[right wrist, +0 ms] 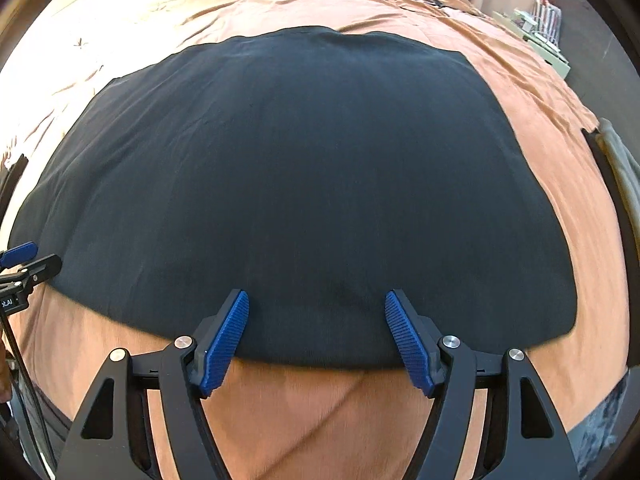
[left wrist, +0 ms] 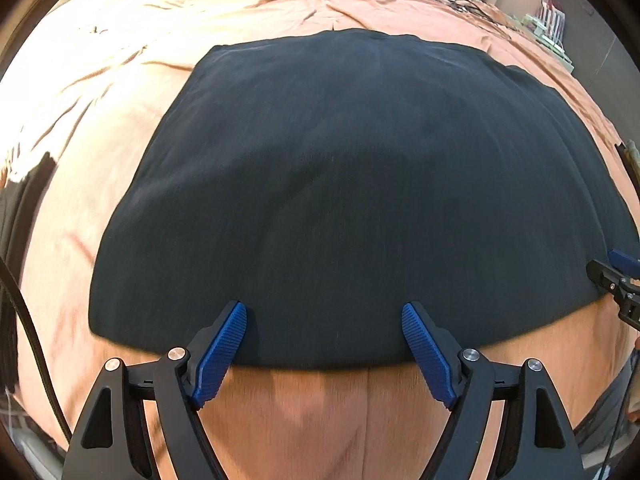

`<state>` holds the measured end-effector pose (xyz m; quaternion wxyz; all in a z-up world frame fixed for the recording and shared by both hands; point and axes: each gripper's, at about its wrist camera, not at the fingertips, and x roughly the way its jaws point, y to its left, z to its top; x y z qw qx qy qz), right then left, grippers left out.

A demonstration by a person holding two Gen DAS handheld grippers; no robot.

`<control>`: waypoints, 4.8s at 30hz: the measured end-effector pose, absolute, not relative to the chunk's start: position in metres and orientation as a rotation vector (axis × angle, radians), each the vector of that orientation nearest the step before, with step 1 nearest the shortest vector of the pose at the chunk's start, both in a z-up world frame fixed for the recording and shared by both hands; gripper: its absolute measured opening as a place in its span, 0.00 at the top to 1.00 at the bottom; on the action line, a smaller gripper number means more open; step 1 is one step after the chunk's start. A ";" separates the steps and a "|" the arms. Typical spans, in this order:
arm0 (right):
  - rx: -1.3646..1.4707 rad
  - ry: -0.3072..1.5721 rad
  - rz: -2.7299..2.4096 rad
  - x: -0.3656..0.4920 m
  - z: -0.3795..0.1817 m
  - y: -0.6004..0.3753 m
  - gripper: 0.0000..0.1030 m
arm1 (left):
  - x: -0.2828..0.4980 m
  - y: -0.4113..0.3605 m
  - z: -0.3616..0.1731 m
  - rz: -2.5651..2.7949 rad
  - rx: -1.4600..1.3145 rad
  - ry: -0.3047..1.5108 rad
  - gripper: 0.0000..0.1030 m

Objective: Fold small clothes

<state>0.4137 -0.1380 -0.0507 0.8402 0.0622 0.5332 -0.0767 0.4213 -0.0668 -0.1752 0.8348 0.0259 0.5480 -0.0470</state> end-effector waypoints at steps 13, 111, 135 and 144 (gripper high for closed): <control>0.272 1.061 -0.184 0.337 -0.036 -0.173 0.33 | 0.374 -0.039 -0.152 -0.082 -0.041 1.095 0.23; 0.575 0.758 -0.185 0.163 0.009 -0.263 0.99 | 0.261 0.115 -0.123 -0.003 -0.398 0.860 0.97; 0.473 0.839 -0.158 0.223 0.034 -0.224 0.59 | 0.281 0.142 -0.171 -0.149 -0.463 0.982 0.44; 0.414 0.857 -0.055 0.265 0.014 -0.188 0.59 | 0.277 0.161 -0.184 -0.299 -0.691 0.939 0.44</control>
